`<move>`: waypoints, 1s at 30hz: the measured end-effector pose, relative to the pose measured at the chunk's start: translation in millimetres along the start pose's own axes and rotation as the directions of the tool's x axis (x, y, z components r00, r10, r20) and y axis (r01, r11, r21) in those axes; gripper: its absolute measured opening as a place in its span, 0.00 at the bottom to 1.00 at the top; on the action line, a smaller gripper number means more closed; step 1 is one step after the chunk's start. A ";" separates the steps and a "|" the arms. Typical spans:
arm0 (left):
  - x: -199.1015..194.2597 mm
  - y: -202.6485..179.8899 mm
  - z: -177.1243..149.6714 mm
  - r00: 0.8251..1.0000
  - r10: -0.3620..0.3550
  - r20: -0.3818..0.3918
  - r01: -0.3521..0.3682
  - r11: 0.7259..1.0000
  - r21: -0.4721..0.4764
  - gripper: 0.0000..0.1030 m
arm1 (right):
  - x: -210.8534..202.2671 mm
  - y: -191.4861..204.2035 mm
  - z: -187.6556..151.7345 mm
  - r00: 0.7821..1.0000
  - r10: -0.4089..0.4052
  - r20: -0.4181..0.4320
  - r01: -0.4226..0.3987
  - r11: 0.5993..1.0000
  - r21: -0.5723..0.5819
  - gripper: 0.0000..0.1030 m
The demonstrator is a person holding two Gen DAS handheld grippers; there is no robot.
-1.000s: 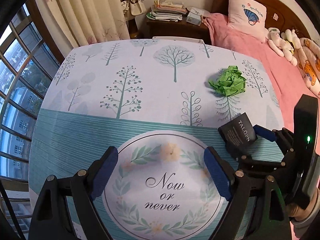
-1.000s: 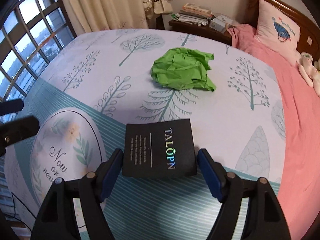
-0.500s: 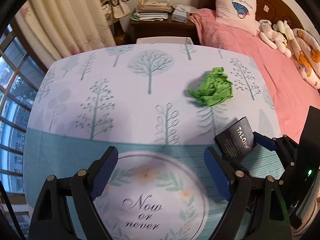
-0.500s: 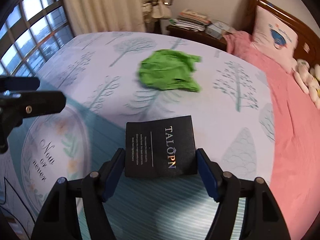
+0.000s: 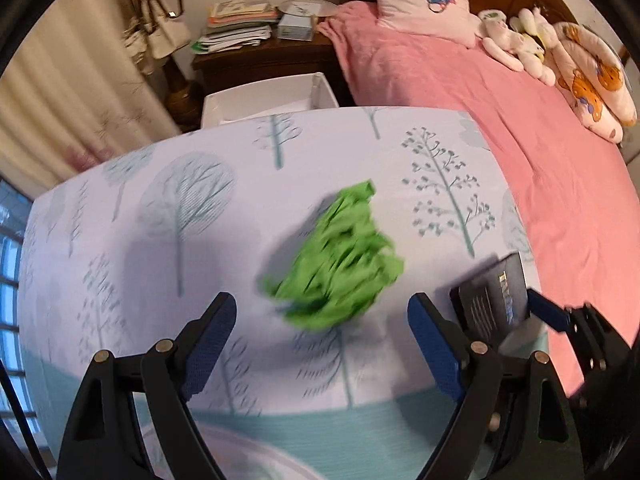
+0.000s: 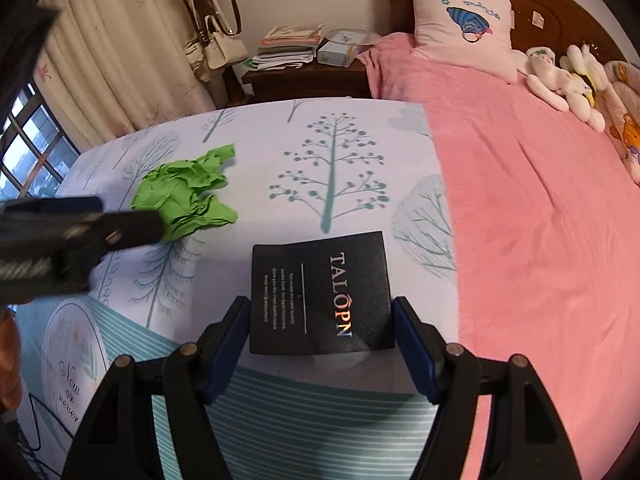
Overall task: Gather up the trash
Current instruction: 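Grasp the black TALOPN packet with the right tool while the left grasps the green paper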
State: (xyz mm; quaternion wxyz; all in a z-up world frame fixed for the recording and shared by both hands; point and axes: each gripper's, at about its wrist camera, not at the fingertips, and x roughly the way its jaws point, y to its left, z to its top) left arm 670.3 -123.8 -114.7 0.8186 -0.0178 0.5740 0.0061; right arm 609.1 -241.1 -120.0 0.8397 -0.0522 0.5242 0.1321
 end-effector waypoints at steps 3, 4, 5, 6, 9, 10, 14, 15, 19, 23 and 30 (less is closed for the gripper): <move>15.4 -6.3 13.2 1.000 -0.008 -0.027 0.008 1.000 0.018 0.84 | -0.6 -0.8 -1.4 1.000 0.004 0.005 -0.004 1.000 0.001 0.69; 21.4 -7.7 16.6 0.999 -0.012 -0.037 0.013 1.000 0.024 0.84 | -0.9 -1.0 -1.8 1.000 0.004 0.006 -0.004 1.000 0.003 0.69; 23.8 -7.3 17.6 0.999 -0.016 -0.043 0.017 1.000 0.025 0.83 | -1.0 -1.2 -2.0 1.000 0.005 0.007 -0.005 1.000 0.007 0.69; 26.9 -7.5 18.7 0.999 -0.024 -0.049 0.026 0.999 0.026 0.77 | -1.4 -1.2 -1.8 1.000 0.006 0.008 -0.006 1.000 0.008 0.69; 33.0 -7.8 18.7 0.997 -0.049 -0.065 0.051 0.998 0.029 0.58 | -1.9 -1.2 -1.8 1.000 0.004 0.008 -0.004 1.000 0.011 0.69; 30.0 -7.7 17.2 0.998 -0.054 -0.043 0.056 0.998 0.034 0.55 | -1.7 -1.1 -1.5 1.000 0.004 0.007 -0.004 1.000 0.008 0.69; 19.7 -5.8 7.7 0.997 -0.076 -0.021 0.077 0.996 0.039 0.50 | -3.0 -0.7 -4.8 1.000 0.005 0.001 -0.005 1.000 0.002 0.69; 13.9 -4.2 2.7 0.997 -0.072 -0.012 0.072 0.997 0.040 0.49 | -4.0 0.3 -6.5 1.000 0.005 -0.001 -0.005 1.000 0.000 0.69; -10.8 2.5 -18.5 0.998 -0.062 0.010 0.061 0.997 0.037 0.49 | -11.2 9.4 -12.4 1.000 0.009 -0.007 -0.009 1.000 -0.008 0.69; -52.1 15.4 -51.4 0.996 -0.072 0.044 0.071 0.997 0.018 0.49 | -26.8 26.8 -23.9 1.000 0.023 -0.015 -0.023 1.000 -0.020 0.69; -126.6 46.8 -130.3 0.992 -0.089 0.087 0.092 0.995 -0.037 0.49 | -63.5 70.2 -55.4 0.997 0.062 -0.036 -0.063 0.997 -0.036 0.69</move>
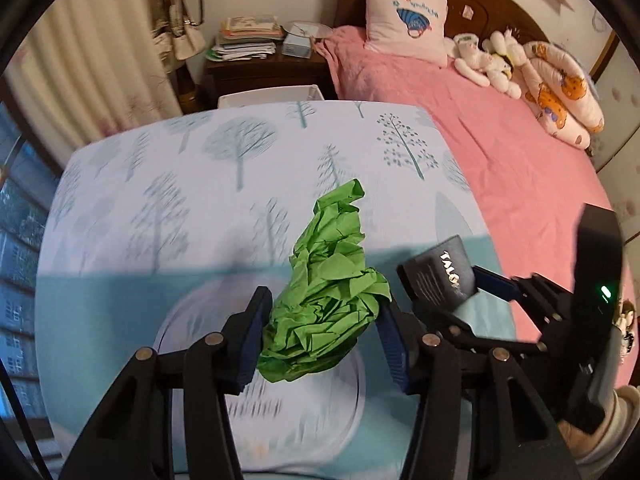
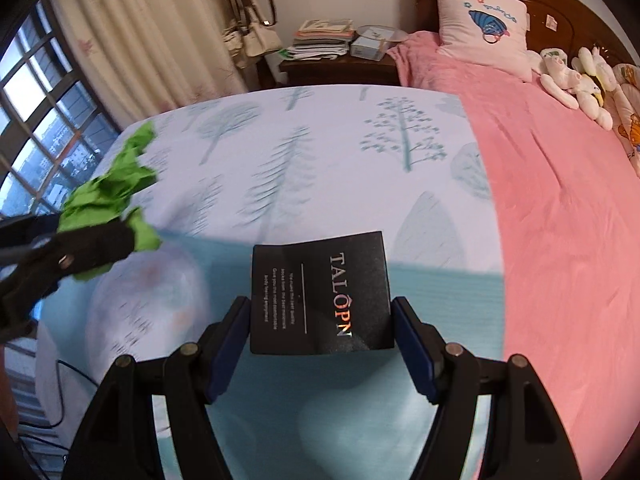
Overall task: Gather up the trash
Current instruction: 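Grasp the black TALOPN packet with the right tool while the left grasps the green paper, then carry the black packet and green paper over the bin and release both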
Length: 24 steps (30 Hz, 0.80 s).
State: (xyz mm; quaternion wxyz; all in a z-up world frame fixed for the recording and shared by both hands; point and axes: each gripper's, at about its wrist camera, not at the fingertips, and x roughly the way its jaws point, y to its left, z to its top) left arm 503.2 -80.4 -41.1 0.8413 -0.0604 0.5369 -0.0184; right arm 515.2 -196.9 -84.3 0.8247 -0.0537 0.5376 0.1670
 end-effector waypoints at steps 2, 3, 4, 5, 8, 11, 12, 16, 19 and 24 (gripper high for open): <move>-25.1 10.5 -26.0 1.000 -0.004 0.012 0.004 1.000 -0.017 0.49 | -12.1 18.0 -13.2 1.000 0.012 -0.007 -0.012 1.000 -0.010 0.69; -40.7 17.1 -43.2 1.000 -0.001 0.020 0.002 1.000 -0.024 0.49 | -18.3 27.6 -19.8 1.000 0.017 -0.009 -0.017 1.000 -0.013 0.69; -49.9 21.5 -54.1 1.000 -0.001 0.026 0.001 1.000 -0.028 0.49 | -25.9 39.4 -28.8 1.000 0.026 -0.012 -0.026 0.999 -0.018 0.69; -59.8 26.3 -65.5 1.000 0.001 0.031 0.000 1.000 -0.031 0.49 | -30.6 46.9 -33.7 0.999 0.030 -0.013 -0.030 0.999 -0.022 0.69; -89.5 43.0 -107.7 0.999 0.005 0.050 -0.003 0.999 -0.046 0.49 | -50.1 80.5 -60.7 0.999 0.042 -0.013 -0.042 0.998 -0.042 0.69; -117.6 60.7 -155.5 0.998 0.011 0.062 -0.007 0.998 -0.065 0.49 | -67.7 115.9 -94.7 0.998 0.055 -0.019 -0.056 0.997 -0.052 0.69; -128.9 69.2 -177.1 0.998 0.013 0.064 -0.008 0.997 -0.074 0.49 | -71.6 124.3 -103.7 0.998 0.059 -0.022 -0.060 0.997 -0.050 0.69; -158.9 91.7 -239.2 0.997 0.025 0.075 -0.019 0.996 -0.082 0.49 | -89.4 168.0 -155.1 0.996 0.077 -0.039 -0.079 0.996 -0.034 0.69; -179.3 110.1 -286.4 0.997 0.025 0.078 -0.018 0.995 -0.094 0.49 | -105.3 201.8 -195.2 0.996 0.078 -0.033 -0.079 0.996 -0.039 0.69; -206.1 136.1 -356.4 0.997 0.030 0.067 -0.023 0.994 -0.102 0.49 | -128.7 244.9 -256.0 0.995 0.090 -0.030 -0.091 0.996 -0.026 0.69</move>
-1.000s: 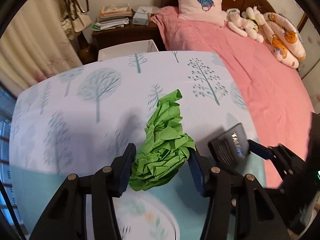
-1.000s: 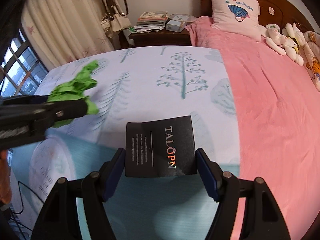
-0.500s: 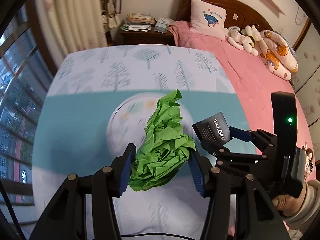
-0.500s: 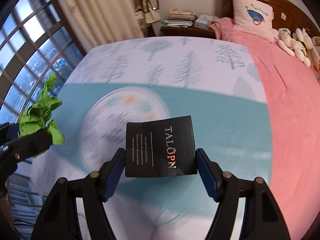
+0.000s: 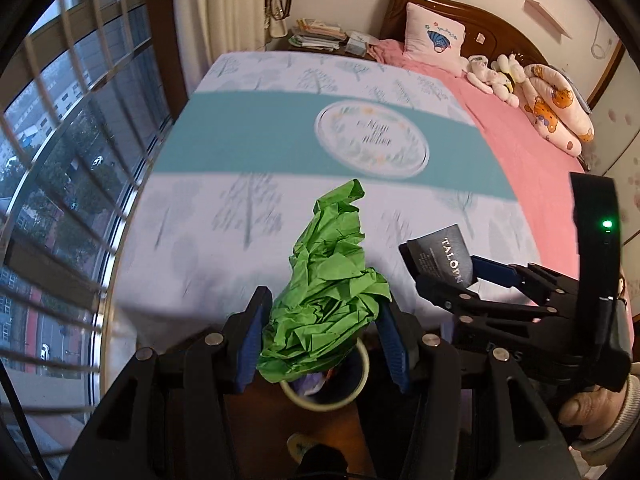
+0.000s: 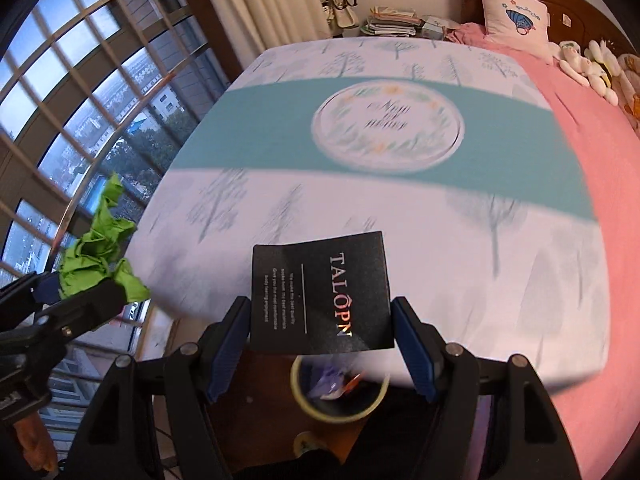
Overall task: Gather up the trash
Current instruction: 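Carry the black packet and green paper over the bin and release both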
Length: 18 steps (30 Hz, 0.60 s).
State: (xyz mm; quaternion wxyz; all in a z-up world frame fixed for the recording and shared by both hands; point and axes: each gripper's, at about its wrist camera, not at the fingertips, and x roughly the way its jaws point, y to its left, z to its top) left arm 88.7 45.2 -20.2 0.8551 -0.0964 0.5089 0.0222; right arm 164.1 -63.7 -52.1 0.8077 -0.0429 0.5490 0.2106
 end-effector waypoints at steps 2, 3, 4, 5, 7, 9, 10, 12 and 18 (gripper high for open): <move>-7.0 9.7 -22.0 1.000 -0.007 -0.012 0.007 1.000 -0.013 0.49 | -4.8 17.1 -21.7 1.000 0.000 -0.013 0.000 1.000 -0.015 0.69; -10.2 14.3 -35.3 1.000 -0.009 -0.022 0.009 1.000 -0.022 0.49 | -6.7 24.9 -31.8 1.000 -0.002 -0.024 0.001 1.000 -0.028 0.69; -12.2 17.9 -45.5 0.999 -0.011 -0.033 0.010 1.000 -0.029 0.49 | -8.3 31.5 -41.1 0.999 -0.005 -0.037 0.003 0.999 -0.042 0.69; -12.0 19.3 -50.0 0.999 -0.015 -0.041 0.013 0.999 -0.034 0.49 | -9.7 38.6 -52.3 0.998 -0.009 -0.057 0.006 0.998 -0.061 0.69; -13.7 24.2 -68.6 0.998 -0.025 -0.062 0.022 0.998 -0.053 0.49 | -10.7 46.6 -67.6 0.996 -0.024 -0.086 0.016 0.996 -0.089 0.69; -11.9 26.6 -81.5 0.996 -0.035 -0.081 0.030 0.997 -0.068 0.49 | -10.9 49.7 -79.6 0.993 -0.037 -0.109 0.025 0.994 -0.105 0.69; -8.9 27.7 -90.1 0.995 -0.040 -0.092 0.033 0.997 -0.075 0.49 | -10.3 50.1 -86.5 0.991 -0.045 -0.122 0.031 0.993 -0.110 0.69; -1.2 25.8 -98.3 0.993 -0.045 -0.109 0.036 0.996 -0.084 0.49 | -8.2 48.1 -96.9 0.988 -0.051 -0.143 0.035 0.993 -0.109 0.69; 45.2 26.6 -129.9 0.981 -0.073 -0.177 0.050 0.991 -0.128 0.49 | 18.1 40.6 -123.7 0.979 -0.076 -0.191 0.054 0.991 -0.119 0.69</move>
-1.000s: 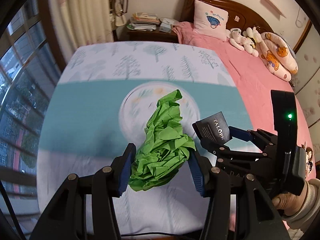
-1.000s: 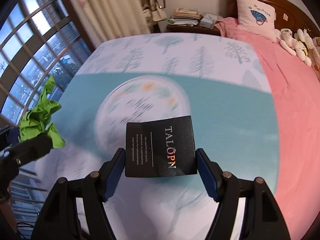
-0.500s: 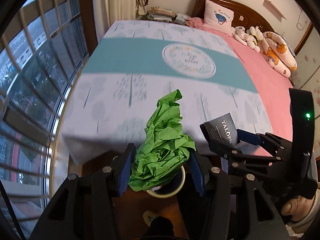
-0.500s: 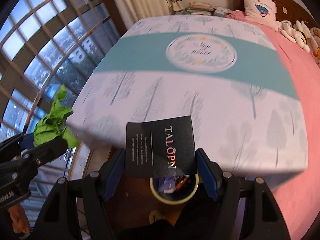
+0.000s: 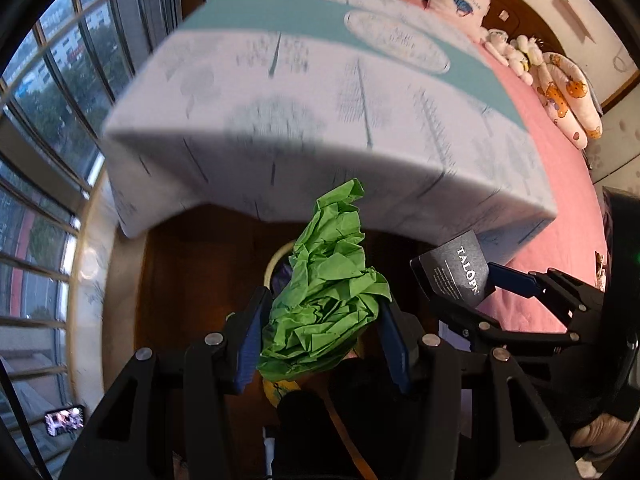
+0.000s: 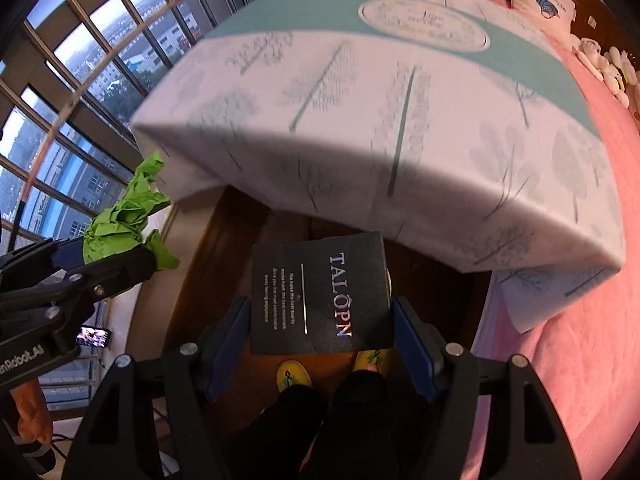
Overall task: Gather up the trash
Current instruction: 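Carry the black packet and green paper over the bin and release both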
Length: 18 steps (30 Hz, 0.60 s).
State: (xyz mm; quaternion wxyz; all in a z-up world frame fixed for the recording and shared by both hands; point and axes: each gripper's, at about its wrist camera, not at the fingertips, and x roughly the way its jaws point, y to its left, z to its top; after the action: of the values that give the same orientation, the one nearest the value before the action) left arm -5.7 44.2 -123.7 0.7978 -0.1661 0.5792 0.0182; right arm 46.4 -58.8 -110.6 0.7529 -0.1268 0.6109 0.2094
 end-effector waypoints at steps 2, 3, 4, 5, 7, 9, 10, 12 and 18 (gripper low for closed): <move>19.2 1.4 -2.6 1.000 -0.014 -0.012 0.014 1.000 -0.013 0.49 | 16.4 -1.8 -5.2 1.000 -0.002 -0.012 0.002 1.000 -0.006 0.69; 34.2 4.0 -5.8 0.999 -0.027 -0.018 0.026 0.999 -0.026 0.49 | 24.1 -2.7 -8.5 1.000 -0.003 -0.016 0.002 1.000 -0.006 0.69; 45.4 5.9 -7.3 0.999 -0.036 -0.022 0.035 0.999 -0.037 0.49 | 33.0 -4.4 -11.0 1.000 -0.002 -0.020 0.001 1.000 -0.007 0.69; 61.1 9.8 -10.1 0.998 -0.053 -0.028 0.051 0.997 -0.059 0.49 | 43.7 -6.7 -13.6 1.000 0.000 -0.025 0.000 1.000 -0.007 0.69; 88.0 18.5 -13.8 0.996 -0.082 -0.040 0.077 0.992 -0.102 0.49 | 63.7 -11.4 -18.1 1.000 0.001 -0.031 -0.001 1.000 -0.008 0.69; 122.8 28.8 -20.1 0.992 -0.104 -0.066 0.093 0.983 -0.156 0.49 | 88.9 -18.8 -23.0 0.999 0.002 -0.036 -0.002 1.000 -0.008 0.69; 136.3 32.2 -22.6 0.991 -0.112 -0.076 0.097 0.980 -0.174 0.49 | 98.7 -20.8 -24.6 0.999 0.001 -0.039 -0.001 1.000 -0.006 0.69; 171.6 38.4 -28.9 0.987 -0.126 -0.103 0.102 0.973 -0.208 0.49 | 123.5 -28.1 -30.1 0.999 0.005 -0.051 -0.005 1.000 0.000 0.69; 264.0 42.3 -41.3 0.974 -0.146 -0.174 0.103 0.967 -0.231 0.50 | 193.1 -52.0 -45.0 0.996 0.011 -0.083 -0.008 0.999 0.031 0.69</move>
State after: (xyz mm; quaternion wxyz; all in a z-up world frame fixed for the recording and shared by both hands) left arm 33.7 29.2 -391.0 0.7152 -0.2907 0.6354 0.0161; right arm 63.9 -93.6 -311.8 0.7277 -0.1211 0.6454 0.1982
